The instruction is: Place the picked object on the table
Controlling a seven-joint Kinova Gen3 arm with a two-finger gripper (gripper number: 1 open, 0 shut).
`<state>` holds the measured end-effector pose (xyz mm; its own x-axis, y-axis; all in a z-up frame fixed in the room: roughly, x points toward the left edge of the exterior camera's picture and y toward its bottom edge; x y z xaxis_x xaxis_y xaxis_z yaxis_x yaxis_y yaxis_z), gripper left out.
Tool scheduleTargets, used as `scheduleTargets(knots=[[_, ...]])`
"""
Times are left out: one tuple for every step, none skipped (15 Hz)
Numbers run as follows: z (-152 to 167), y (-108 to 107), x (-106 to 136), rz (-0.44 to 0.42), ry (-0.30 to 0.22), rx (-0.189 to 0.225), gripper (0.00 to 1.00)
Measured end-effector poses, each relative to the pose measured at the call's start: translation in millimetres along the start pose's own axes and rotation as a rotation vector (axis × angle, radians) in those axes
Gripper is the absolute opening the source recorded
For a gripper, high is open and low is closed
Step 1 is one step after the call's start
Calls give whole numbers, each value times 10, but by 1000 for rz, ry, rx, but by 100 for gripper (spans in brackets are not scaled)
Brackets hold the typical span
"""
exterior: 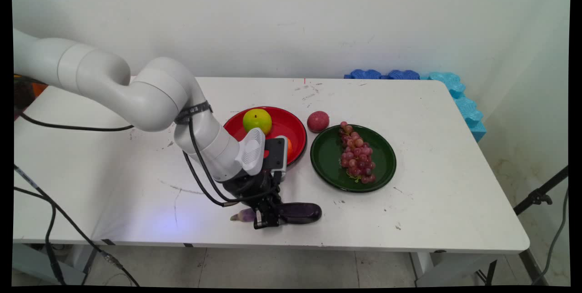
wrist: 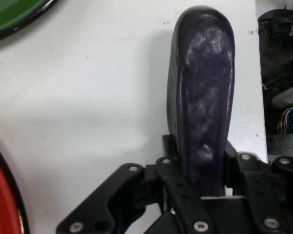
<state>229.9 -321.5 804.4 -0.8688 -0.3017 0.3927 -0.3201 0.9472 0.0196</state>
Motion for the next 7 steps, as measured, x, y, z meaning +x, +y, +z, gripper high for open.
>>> scheduleTargets(knots=[[9, 6, 10, -2, 3, 4, 0], [13, 13, 19, -3, 5, 7, 100], [13, 19, 29, -4, 9, 8, 100], [9, 23, 36, -5, 11, 8, 100], [-2, 30, 52, -7, 16, 7, 100], [-33, 35, 75, -10, 22, 5, 100], [-85, 33, 105, -13, 30, 4, 100]])
